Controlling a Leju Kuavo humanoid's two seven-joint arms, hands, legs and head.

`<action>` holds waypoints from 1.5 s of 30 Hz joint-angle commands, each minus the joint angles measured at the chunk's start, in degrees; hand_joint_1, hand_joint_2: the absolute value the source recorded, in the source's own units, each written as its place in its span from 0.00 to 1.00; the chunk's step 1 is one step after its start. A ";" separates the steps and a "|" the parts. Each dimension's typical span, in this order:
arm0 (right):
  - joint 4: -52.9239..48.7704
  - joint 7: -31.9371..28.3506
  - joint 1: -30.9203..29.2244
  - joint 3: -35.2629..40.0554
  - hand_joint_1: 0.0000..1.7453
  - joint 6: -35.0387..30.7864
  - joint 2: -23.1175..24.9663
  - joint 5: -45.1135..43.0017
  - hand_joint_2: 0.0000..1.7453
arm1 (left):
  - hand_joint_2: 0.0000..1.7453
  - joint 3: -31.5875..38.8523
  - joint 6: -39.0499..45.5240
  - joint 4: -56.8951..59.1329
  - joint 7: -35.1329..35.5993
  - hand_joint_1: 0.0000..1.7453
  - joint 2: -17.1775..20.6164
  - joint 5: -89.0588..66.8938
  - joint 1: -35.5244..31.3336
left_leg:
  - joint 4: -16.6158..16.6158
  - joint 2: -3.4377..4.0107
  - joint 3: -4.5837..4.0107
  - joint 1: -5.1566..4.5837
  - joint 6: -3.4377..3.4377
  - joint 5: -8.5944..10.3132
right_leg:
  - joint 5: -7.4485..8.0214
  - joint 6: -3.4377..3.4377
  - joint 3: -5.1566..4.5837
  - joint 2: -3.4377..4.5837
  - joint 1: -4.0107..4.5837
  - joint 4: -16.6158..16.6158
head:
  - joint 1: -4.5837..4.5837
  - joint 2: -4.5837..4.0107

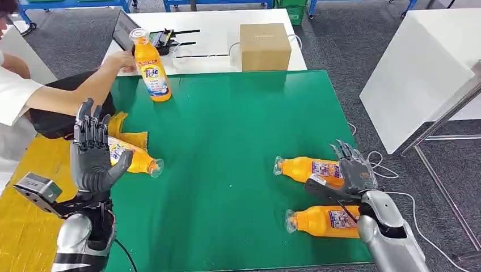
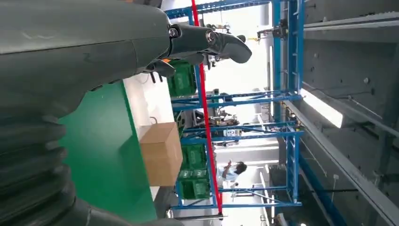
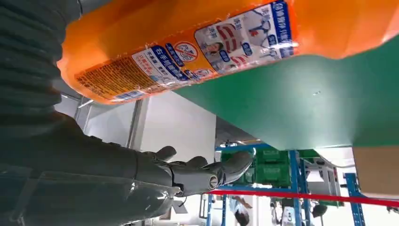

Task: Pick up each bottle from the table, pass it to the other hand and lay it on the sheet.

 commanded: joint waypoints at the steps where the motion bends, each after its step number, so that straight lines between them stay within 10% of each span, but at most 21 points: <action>1: 5.35 0.38 -3.04 1.89 0.00 0.53 -0.57 -0.08 1.00 | 1.00 -0.88 -0.03 3.66 0.35 0.00 -0.26 0.06 -2.08 | -0.06 -0.05 0.16 0.03 -0.02 -0.01 | 0.01 0.06 0.18 -0.07 0.03 -0.09 | 0.00 0.00; 23: 23.71 10.31 -11.14 6.86 0.00 8.42 -1.35 6.75 1.00 | 1.00 -0.35 -2.37 7.72 1.13 0.00 -1.19 1.95 -3.69 | -0.05 0.04 0.30 0.05 -0.02 0.02 | 0.05 0.04 0.32 -0.04 0.06 -0.13 | 0.00 0.00; 24: 23.89 10.29 -11.22 6.75 0.09 8.44 -1.30 6.75 1.00 | 1.00 -0.28 -2.36 7.86 1.13 0.00 -1.17 1.99 -3.69 | -0.08 0.02 0.36 0.07 -0.02 0.03 | 0.07 0.05 0.41 -0.06 0.08 -0.18 | 0.00 0.00; 26: 24.52 9.92 -11.45 6.51 0.98 8.34 -1.15 6.69 1.00 | 1.00 -0.18 -2.38 8.47 1.12 0.00 -1.20 2.02 -3.67 | -0.11 0.00 0.41 0.06 -0.01 0.07 | 0.10 0.07 0.50 -0.10 0.07 -0.22 | 0.00 0.00; 45: 24.02 6.75 -11.71 1.51 1.00 1.10 2.46 4.27 1.00 | 1.00 -0.51 -3.23 9.22 1.40 0.00 -1.07 2.62 -3.97 | -0.04 0.08 0.52 0.02 -0.02 0.01 | 0.04 0.03 0.55 -0.01 0.04 -0.09 | 0.00 0.00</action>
